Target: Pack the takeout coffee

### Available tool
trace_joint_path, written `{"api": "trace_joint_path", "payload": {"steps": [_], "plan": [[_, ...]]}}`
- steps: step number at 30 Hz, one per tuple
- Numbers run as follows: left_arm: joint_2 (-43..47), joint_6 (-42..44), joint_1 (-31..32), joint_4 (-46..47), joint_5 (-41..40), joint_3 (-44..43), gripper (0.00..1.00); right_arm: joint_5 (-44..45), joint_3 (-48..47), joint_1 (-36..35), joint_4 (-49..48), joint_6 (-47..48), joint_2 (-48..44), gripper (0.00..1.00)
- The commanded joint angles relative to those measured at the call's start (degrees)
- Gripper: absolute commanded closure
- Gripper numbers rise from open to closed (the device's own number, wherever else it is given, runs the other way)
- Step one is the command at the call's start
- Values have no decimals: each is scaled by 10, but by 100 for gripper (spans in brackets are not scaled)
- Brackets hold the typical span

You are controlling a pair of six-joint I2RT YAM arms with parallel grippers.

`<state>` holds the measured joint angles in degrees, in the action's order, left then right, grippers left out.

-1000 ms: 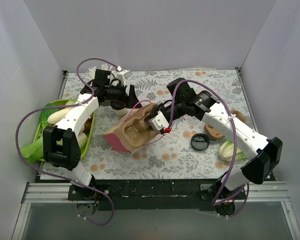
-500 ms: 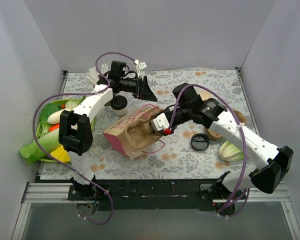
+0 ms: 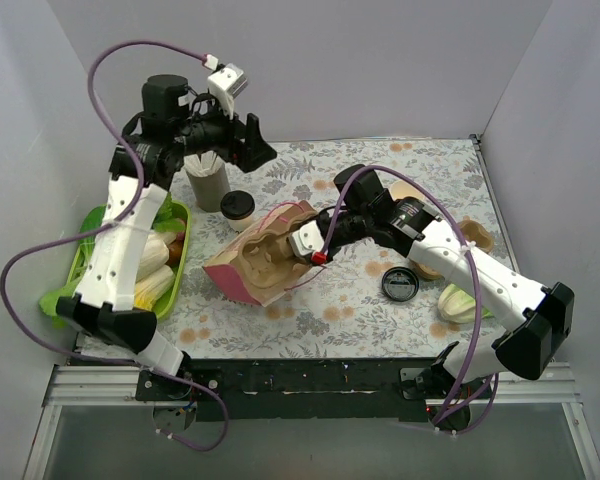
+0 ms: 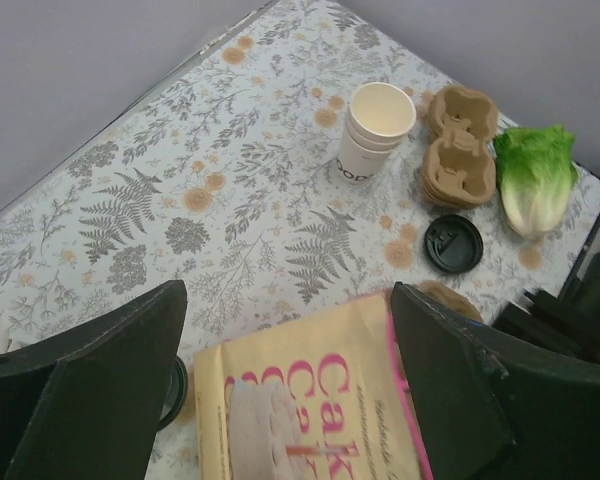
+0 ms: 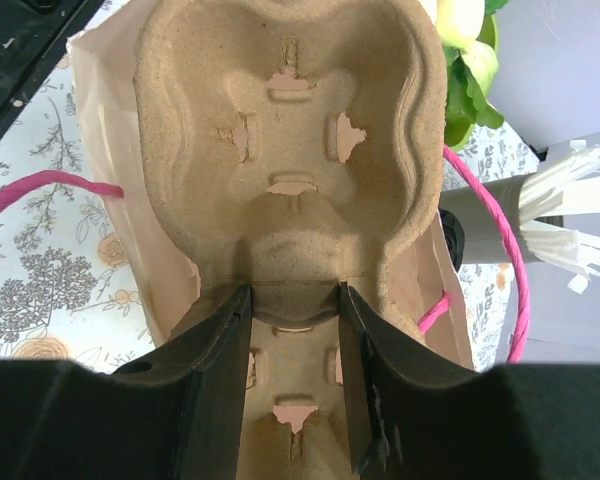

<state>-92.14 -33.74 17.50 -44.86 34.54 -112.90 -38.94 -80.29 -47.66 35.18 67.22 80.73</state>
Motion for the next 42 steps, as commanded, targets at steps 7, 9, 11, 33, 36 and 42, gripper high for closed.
{"api": "trace_joint_path", "payload": {"steps": [7,9,11,33,36,42], "plan": [[91,91,32,-169,46,72,19,-3,-9,-2,-50,-24,7,99],[72,103,46,-164,34,66,21,-2,-10,-2,-44,-14,7,99],[51,106,60,-167,30,42,22,2,-11,-2,-37,-14,7,99],[-43,165,90,-238,-6,-10,69,18,-11,-8,-20,-4,0,99],[-50,166,91,-243,5,-14,73,20,-21,-9,-12,-3,4,99],[-64,181,97,-252,5,-35,85,25,-28,-9,-3,-9,5,99]]}}
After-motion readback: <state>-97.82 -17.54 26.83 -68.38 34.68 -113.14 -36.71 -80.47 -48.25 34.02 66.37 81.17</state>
